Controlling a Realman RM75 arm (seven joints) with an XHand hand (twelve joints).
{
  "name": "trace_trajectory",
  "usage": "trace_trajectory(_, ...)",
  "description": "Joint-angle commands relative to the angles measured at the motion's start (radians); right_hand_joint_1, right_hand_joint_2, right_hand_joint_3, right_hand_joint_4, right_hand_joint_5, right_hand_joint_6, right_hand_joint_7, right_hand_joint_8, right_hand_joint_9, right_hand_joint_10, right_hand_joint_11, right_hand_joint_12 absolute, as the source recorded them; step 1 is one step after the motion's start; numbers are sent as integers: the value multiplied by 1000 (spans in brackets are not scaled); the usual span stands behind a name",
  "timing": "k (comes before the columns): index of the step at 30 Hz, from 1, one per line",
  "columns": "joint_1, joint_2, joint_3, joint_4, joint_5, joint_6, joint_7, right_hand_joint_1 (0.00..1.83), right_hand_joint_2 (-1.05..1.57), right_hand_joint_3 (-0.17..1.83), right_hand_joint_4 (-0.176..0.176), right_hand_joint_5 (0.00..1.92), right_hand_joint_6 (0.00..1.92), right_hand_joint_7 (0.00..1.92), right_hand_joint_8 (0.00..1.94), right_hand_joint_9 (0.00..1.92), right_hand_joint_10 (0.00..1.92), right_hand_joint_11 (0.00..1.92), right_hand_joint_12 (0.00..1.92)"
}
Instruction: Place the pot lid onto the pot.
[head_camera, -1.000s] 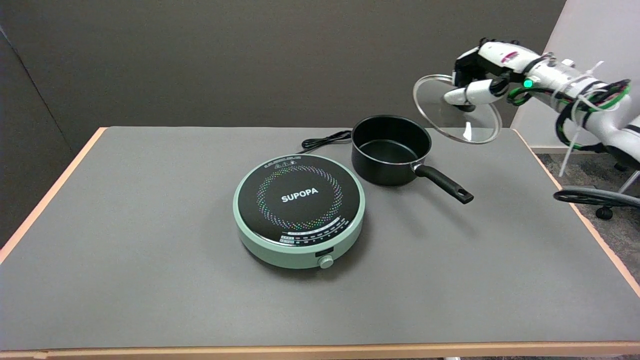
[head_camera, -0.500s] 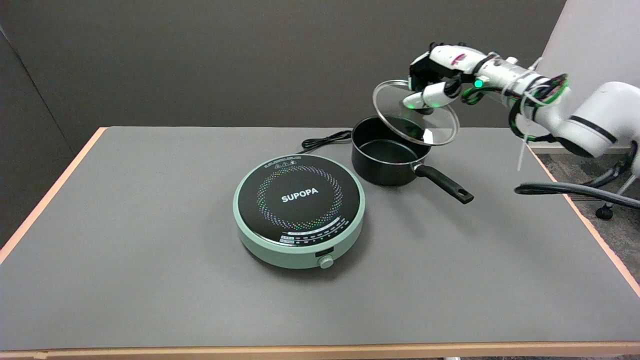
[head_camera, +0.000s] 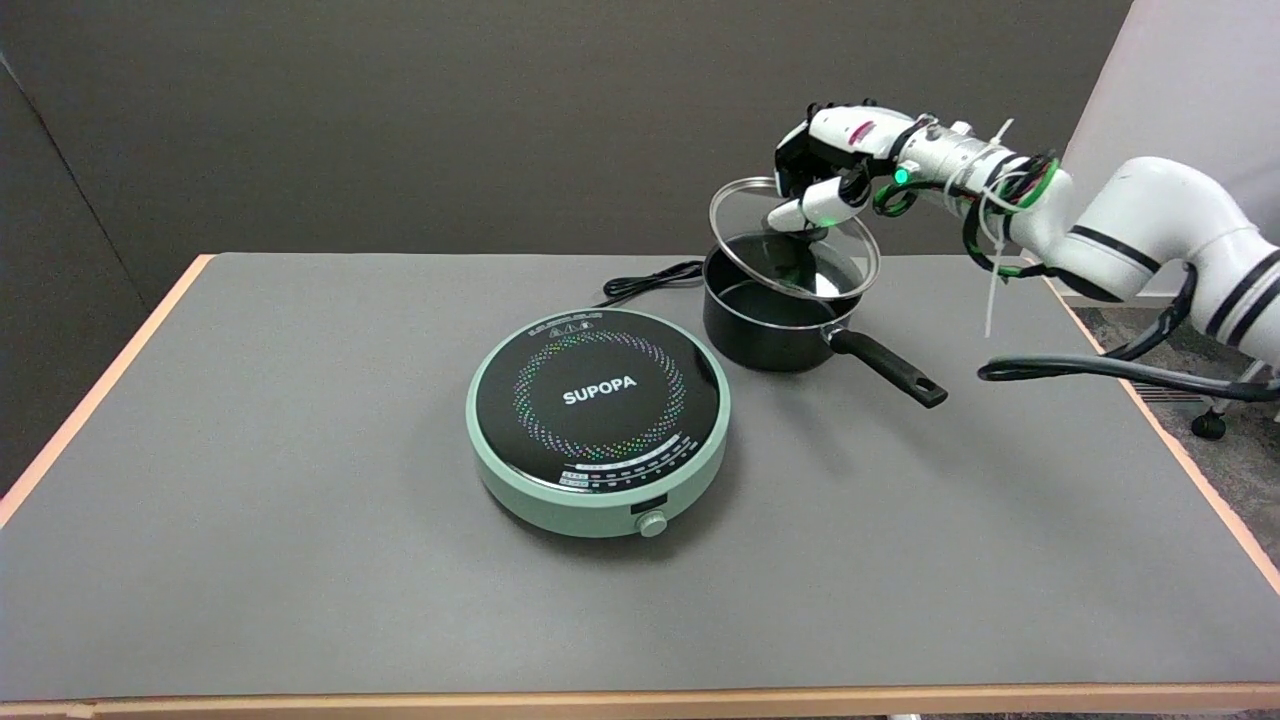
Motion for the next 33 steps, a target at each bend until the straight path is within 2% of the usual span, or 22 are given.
trace_trajectory(1, 148, -98, -219, 165, -6, -46, 10, 1194, 1080, 223, -34, 734, 1322, 958, 1146, 896, 1720, 281, 1921)
trace_trajectory(12, 229, -137, -350, 269, 1, -96, 19, 1193, 1080, 222, -33, 735, 1325, 960, 1141, 894, 1709, 279, 1921)
trace_trajectory(33, 226, -160, -392, 347, 3, -121, 31, 1191, 1082, 221, -28, 734, 1331, 957, 1141, 892, 1707, 288, 1921)
